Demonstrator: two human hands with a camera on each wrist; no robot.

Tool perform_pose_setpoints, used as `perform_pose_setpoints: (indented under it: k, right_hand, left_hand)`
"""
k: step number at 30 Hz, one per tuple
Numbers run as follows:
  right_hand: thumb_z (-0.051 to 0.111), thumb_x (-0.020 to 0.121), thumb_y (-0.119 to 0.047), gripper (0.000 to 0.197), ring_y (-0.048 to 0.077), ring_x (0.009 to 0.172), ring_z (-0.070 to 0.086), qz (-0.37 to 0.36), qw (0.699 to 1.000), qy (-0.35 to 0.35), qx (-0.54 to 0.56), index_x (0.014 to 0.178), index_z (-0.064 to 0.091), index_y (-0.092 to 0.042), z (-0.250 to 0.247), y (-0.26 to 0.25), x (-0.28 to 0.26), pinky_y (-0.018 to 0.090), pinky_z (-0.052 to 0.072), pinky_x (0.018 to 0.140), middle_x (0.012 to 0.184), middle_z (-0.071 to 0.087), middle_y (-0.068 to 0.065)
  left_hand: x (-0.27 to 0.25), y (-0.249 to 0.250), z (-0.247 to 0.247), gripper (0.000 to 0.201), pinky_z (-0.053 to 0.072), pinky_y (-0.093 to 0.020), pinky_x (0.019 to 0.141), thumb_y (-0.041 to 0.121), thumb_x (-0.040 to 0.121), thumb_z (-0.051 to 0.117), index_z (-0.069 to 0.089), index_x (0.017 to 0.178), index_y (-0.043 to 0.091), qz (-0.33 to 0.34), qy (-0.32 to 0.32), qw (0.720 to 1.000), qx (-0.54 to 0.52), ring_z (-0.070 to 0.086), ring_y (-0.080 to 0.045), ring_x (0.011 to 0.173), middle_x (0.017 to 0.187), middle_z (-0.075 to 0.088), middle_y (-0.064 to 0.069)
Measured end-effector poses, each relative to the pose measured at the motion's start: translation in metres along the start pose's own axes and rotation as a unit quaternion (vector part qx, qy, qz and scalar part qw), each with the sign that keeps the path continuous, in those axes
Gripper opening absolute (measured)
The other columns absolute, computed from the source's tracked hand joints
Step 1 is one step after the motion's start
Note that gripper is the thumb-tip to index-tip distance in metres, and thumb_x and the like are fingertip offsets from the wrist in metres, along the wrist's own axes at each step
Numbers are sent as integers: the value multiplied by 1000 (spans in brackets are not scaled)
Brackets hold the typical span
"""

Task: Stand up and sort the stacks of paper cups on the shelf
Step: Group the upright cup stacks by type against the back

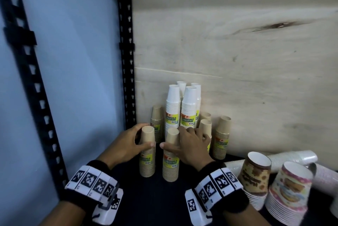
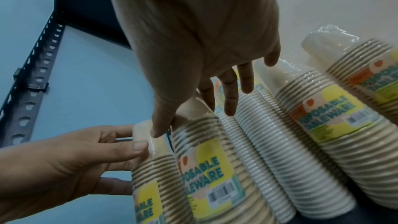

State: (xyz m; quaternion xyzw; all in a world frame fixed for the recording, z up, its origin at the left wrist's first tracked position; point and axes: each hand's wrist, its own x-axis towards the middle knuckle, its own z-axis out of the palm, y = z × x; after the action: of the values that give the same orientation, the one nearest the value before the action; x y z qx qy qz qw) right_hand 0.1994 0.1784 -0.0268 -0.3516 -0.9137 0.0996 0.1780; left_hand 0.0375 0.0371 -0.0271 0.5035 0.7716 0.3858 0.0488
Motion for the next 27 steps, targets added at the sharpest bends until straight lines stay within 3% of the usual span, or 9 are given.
perform_pose_setpoints:
  k: [4,8,12,15,18,24,27]
  right_hand:
    - [44,70,-87,87,31,135,29,7,1000,0,7,130,46,-24,-10,3,-12,53,20,107,141,45,6]
    - [48,75,-82,73,27,135,28,-4,1000,6,16,129,48,-34,-37,22,-32,49,25,108,140,45,1]
    - [53,82,-69,48,23,124,39,-23,997,66,21,117,56,-36,-69,54,-59,41,37,101,125,57,-5]
    - [55,85,-62,39,22,117,44,-15,990,137,20,112,60,-35,-91,85,-84,38,40,95,115,61,-8]
    - [58,87,-55,36,23,120,38,37,983,181,2,117,59,-35,-104,121,-106,37,38,96,121,58,-6]
    - [58,86,-55,47,25,127,33,127,979,160,-11,128,52,-34,-109,174,-136,36,33,103,134,48,-1]
    - [58,86,-55,46,23,126,33,145,980,137,-4,126,52,-34,-108,187,-143,34,32,102,136,47,-2]
  left_hand:
    - [-3,8,-4,83,43,-19,91,38,76,79,36,146,26,-11,27,1000,3,53,-3,112,133,50,12]
    - [-6,32,-14,66,44,-15,71,38,79,76,48,136,21,17,113,993,38,60,-7,94,119,57,3]
    - [-13,72,-10,42,48,-22,72,41,78,75,58,114,28,62,136,987,55,60,-2,85,102,59,9]
    - [-18,102,10,29,52,-25,71,42,78,74,61,102,32,89,96,991,29,61,0,78,92,61,13]
    - [-18,130,45,31,53,-24,71,48,77,73,60,103,36,108,33,994,0,62,-1,78,93,62,15]
    - [-6,177,131,65,46,-19,91,59,79,66,45,135,35,154,-102,983,12,56,2,108,128,54,18]
    - [1,187,159,74,43,-21,98,57,77,69,42,140,29,153,-138,979,1,54,-1,116,137,51,14]
